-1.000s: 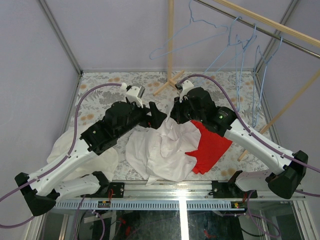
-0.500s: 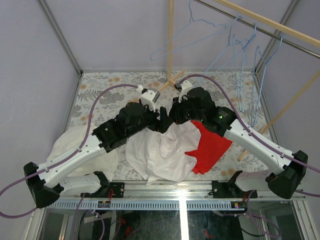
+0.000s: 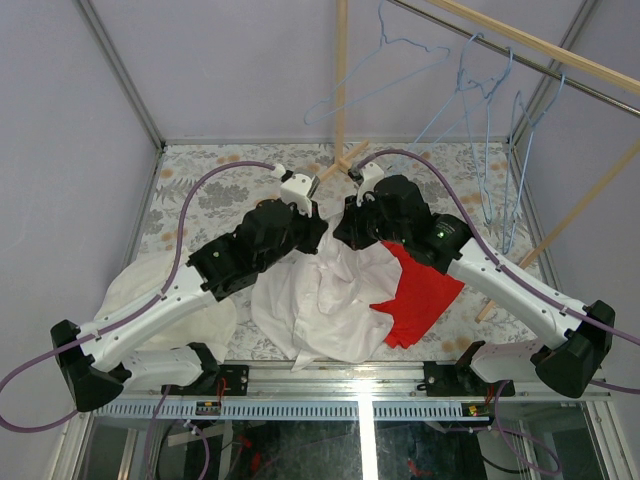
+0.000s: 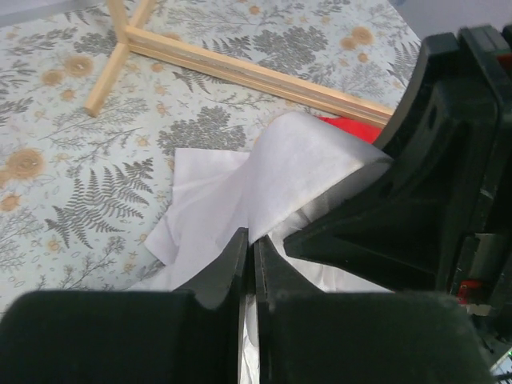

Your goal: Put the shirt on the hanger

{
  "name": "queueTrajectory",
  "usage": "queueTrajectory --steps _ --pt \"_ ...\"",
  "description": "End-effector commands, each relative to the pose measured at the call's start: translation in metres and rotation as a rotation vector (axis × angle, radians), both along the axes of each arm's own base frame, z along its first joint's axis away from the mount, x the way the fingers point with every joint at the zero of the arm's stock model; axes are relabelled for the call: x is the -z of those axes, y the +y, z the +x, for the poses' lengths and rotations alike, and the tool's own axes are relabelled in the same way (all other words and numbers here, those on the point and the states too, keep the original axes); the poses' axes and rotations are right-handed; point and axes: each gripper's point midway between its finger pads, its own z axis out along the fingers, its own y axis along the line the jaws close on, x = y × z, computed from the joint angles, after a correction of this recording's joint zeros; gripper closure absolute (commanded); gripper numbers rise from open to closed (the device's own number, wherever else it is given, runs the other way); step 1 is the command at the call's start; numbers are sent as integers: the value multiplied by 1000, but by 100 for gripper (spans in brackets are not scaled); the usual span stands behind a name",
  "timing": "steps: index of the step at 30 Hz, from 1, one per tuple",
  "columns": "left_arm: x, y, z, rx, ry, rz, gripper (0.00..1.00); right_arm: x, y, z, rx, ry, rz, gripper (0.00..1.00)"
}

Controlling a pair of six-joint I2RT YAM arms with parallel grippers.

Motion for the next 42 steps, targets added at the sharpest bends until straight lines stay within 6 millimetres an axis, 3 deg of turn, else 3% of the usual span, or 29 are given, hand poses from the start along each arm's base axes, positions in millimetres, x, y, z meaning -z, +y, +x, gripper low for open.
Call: queueTrajectory --steps 1,5,7,13,21,28,34,37,42 --pt "-20 14 10 -103 -34 2 100 -4 -10 6 68 -40 14 68" --pt "-24 21 15 -162 -22 12 100 13 -23 8 158 -20 10 42" --pt "-25 22 18 -187 -7 29 100 22 -22 4 178 8 62 36" --pt "-24 25 28 -274 36 65 100 36 -28 -8 291 31 207 34" --pt "-25 29 34 -339 57 66 100 60 -17 -36 387 52 217 35" --pt "-27 45 36 -417 61 75 100 88 -43 -38 523 92 154 33" --pt "-24 51 36 -445 68 75 100 69 -61 -36 568 45 168 28" --pt "-21 51 37 -447 75 78 100 53 -50 -45 497 74 238 29" --pt "-18 48 38 -451 86 75 100 50 -23 -69 390 194 332 31"
